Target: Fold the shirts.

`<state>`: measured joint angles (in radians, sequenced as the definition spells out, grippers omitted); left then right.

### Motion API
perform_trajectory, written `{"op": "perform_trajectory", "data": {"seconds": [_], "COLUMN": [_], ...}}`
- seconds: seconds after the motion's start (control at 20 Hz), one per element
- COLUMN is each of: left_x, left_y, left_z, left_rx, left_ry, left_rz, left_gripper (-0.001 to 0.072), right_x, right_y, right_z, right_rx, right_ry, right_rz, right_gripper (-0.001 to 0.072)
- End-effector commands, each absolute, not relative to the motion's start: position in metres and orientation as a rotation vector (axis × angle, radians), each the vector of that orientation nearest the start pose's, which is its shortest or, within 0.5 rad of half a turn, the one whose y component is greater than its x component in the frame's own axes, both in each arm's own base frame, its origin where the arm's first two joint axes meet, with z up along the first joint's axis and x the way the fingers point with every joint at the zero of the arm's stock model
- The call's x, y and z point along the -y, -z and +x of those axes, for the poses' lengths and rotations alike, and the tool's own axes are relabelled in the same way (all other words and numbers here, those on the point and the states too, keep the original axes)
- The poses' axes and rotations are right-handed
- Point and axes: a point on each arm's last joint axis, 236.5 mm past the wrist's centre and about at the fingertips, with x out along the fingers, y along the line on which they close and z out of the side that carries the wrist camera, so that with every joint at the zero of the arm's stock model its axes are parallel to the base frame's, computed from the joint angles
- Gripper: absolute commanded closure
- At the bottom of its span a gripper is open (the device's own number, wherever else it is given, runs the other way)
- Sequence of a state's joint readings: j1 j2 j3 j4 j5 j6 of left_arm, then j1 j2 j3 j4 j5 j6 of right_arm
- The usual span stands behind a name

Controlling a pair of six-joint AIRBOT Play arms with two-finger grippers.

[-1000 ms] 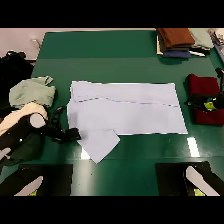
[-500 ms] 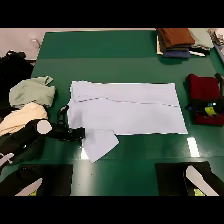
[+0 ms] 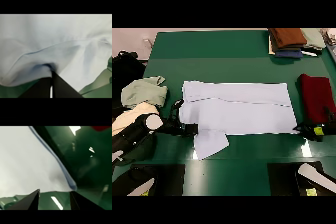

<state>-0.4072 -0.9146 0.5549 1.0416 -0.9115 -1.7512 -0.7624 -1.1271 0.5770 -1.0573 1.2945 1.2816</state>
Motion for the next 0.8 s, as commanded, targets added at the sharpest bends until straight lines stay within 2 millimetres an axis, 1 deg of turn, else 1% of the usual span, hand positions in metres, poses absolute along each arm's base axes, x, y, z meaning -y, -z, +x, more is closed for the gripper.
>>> {"op": "perform_trajectory", "data": {"seconds": [0.0,0.05,0.1,0.15,0.2,0.25,0.3,0.4,0.5,0.55,0.6,0.65,0.75], "left_x": [0.193,0.192,0.189,0.183,0.177,0.171,0.163,0.151,0.144,0.141,0.141,0.142,0.143], "left_y": [0.044,0.044,0.044,0.041,0.035,0.028,0.020,0.005,-0.010,-0.017,-0.023,-0.029,-0.036], "left_z": [0.219,0.217,0.214,0.211,0.210,0.207,0.201,0.179,0.154,0.146,0.145,0.149,0.168], "left_rx": [-1.384,-1.395,-1.411,-1.426,-1.419,-1.407,-1.397,-1.412,-1.432,-1.432,-1.411,-1.382,-1.321], "left_ry": [0.377,0.376,0.373,0.371,0.361,0.350,0.338,0.332,0.348,0.349,0.355,0.361,0.350], "left_rz": [-0.402,-0.390,-0.366,-0.324,-0.295,-0.280,-0.265,-0.240,-0.234,-0.237,-0.243,-0.249,-0.247], "left_gripper": [0.0684,0.0685,0.0685,0.0685,0.0686,0.0686,0.0686,0.0685,0.0685,0.0685,0.0685,0.0685,0.0685], "right_x": [0.042,0.039,0.035,0.033,0.031,0.030,0.031,0.036,0.045,0.049,0.051,0.052,0.049], "right_y": [0.099,0.099,0.097,0.092,0.085,0.076,0.066,0.045,0.022,0.010,0.001,-0.007,-0.014], "right_z": [0.235,0.242,0.247,0.251,0.255,0.256,0.253,0.237,0.217,0.212,0.211,0.213,0.224], "right_rx": [-1.381,-1.368,-1.359,-1.342,-1.316,-1.294,-1.285,-1.318,-1.352,-1.343,-1.322,-1.297,-1.268], "right_ry": [0.094,0.086,0.073,0.064,0.044,0.034,0.029,0.011,0.023,0.035,0.048,0.058,0.047], "right_rz": [0.984,0.948,0.906,0.862,0.814,0.781,0.739,0.624,0.502,0.459,0.439,0.430,0.461], "right_gripper": [0.0274,0.0411,0.0579,0.0660,0.0696,0.0696,0.0696,0.0696,0.0697,0.0696,0.0697,0.0696,0.0697]}}
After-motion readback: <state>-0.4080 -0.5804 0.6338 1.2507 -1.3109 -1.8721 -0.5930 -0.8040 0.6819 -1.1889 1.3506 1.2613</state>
